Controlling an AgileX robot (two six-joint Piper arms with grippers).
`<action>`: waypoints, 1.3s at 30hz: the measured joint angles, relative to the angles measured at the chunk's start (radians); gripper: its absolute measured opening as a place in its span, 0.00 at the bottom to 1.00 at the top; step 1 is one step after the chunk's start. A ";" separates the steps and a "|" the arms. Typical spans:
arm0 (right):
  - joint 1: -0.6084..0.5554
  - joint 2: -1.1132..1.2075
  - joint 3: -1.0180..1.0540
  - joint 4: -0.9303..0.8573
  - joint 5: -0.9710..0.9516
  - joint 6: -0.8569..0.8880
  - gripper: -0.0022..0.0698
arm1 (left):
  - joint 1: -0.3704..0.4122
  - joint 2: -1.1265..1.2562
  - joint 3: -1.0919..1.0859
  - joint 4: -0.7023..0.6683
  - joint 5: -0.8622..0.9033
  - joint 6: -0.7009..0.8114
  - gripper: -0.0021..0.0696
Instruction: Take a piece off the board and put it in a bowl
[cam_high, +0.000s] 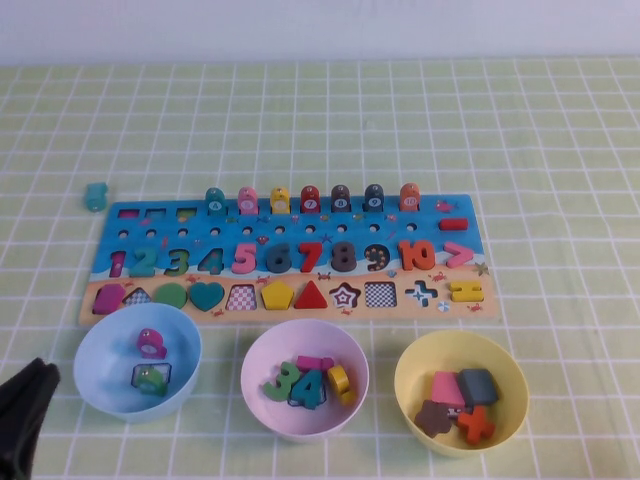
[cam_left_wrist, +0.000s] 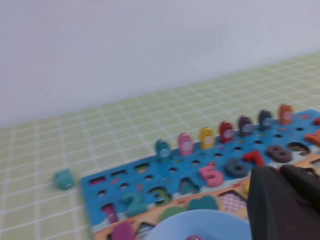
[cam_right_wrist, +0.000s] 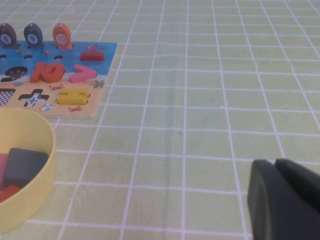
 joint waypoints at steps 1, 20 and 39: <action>0.000 0.000 0.000 0.000 0.000 0.000 0.01 | 0.031 -0.026 0.018 0.002 0.000 -0.009 0.03; 0.000 0.000 0.000 0.000 0.002 0.000 0.01 | 0.444 -0.306 0.049 0.050 0.364 -0.027 0.03; 0.000 0.000 0.000 0.000 0.002 0.000 0.01 | 0.446 -0.306 0.063 0.050 0.468 -0.027 0.03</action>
